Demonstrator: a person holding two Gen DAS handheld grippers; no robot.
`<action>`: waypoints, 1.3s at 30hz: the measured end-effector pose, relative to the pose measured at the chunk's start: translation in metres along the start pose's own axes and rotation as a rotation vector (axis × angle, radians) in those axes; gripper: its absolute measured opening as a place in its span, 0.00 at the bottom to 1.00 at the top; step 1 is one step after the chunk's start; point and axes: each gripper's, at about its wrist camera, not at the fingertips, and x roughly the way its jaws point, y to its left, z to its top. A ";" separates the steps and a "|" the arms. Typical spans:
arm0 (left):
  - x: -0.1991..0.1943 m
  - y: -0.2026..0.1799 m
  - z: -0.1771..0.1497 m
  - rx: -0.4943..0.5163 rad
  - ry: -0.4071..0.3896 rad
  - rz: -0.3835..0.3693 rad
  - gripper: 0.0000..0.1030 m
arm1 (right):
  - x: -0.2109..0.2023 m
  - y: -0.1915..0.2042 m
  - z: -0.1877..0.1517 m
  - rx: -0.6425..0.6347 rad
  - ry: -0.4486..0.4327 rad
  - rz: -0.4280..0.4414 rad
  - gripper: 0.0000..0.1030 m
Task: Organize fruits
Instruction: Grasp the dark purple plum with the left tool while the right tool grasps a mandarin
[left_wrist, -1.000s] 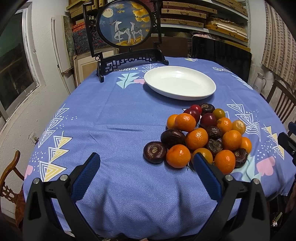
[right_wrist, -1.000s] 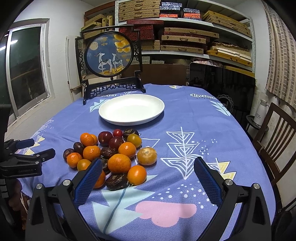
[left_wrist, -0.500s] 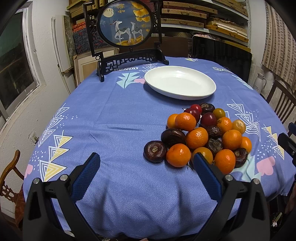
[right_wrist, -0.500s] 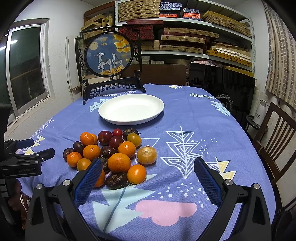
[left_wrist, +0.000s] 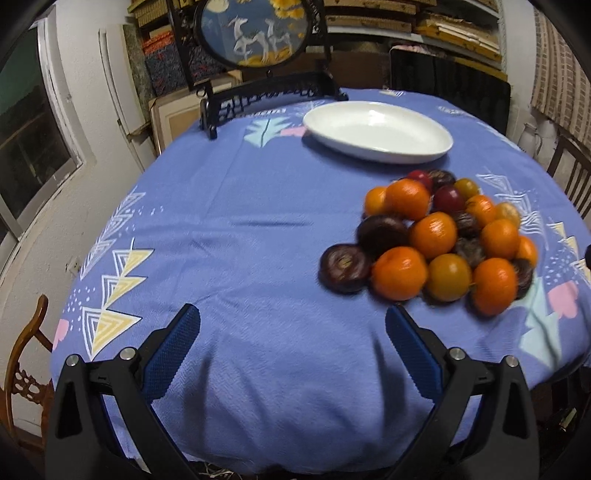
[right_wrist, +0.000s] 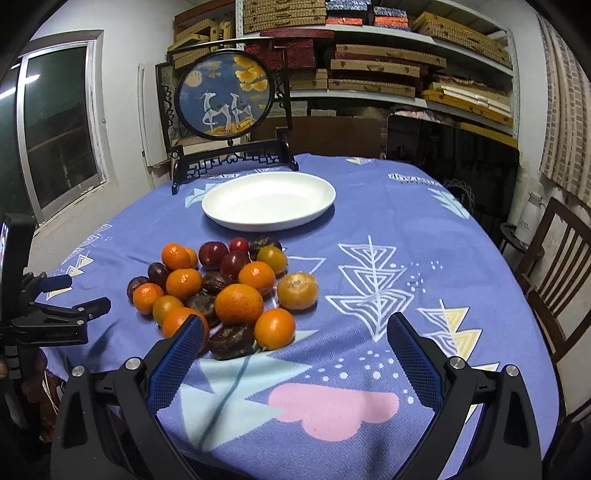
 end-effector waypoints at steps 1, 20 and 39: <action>0.003 0.000 -0.001 0.002 -0.001 0.003 0.96 | 0.002 -0.001 0.000 0.005 0.005 0.005 0.96; 0.057 -0.021 0.017 0.167 -0.022 -0.156 0.65 | 0.018 -0.001 -0.001 0.001 0.037 0.014 0.96; 0.017 -0.005 0.001 0.101 -0.111 -0.269 0.39 | 0.053 -0.006 -0.007 -0.043 0.088 0.096 0.72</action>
